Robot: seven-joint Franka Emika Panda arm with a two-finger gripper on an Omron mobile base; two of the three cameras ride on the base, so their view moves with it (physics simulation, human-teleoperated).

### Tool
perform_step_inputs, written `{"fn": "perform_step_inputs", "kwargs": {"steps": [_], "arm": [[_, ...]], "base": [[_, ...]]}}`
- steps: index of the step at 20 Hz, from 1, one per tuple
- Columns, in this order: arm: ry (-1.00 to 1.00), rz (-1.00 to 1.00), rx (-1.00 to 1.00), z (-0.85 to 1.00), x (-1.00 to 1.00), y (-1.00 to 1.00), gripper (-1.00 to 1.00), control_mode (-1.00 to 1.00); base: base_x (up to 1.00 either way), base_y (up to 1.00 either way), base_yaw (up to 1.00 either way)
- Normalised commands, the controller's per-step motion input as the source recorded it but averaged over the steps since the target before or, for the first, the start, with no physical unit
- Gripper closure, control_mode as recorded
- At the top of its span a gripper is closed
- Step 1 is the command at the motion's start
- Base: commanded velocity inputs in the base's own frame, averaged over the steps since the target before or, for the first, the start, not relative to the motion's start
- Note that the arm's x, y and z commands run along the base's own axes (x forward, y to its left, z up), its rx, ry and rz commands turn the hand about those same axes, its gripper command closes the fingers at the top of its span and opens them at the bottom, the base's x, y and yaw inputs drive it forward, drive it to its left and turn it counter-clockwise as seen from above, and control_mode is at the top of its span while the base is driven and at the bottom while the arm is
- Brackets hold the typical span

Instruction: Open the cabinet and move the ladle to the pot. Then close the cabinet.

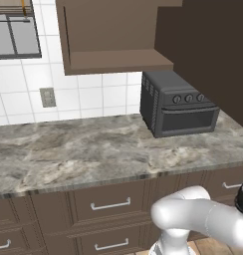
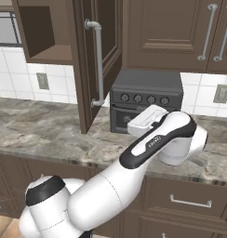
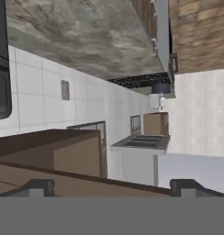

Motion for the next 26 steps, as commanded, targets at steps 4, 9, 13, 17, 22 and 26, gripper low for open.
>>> {"fn": "perform_step_inputs", "kwargs": {"steps": [4,9,13,17,22,26], "arm": [[-0.16,0.0,0.13,0.0,-0.18,0.25,-1.0,-1.0],[-0.17,0.01,0.08,0.07,-0.1,0.38,-1.0,-1.0],[-0.04,0.01,0.03,0.24,0.03,0.44,-1.0,-1.0],[0.0,0.02,0.01,0.46,0.03,0.41,-1.0,-1.0],[0.0,0.02,0.02,0.73,0.0,0.25,-1.0,-1.0],[0.0,0.01,0.0,0.69,-0.02,0.39,-1.0,-1.0]], "base": [[0.0,0.0,0.0],[0.0,0.0,0.0],[0.0,0.0,0.0],[0.0,0.0,0.0],[0.0,0.0,0.0],[0.0,0.0,0.0]]}}
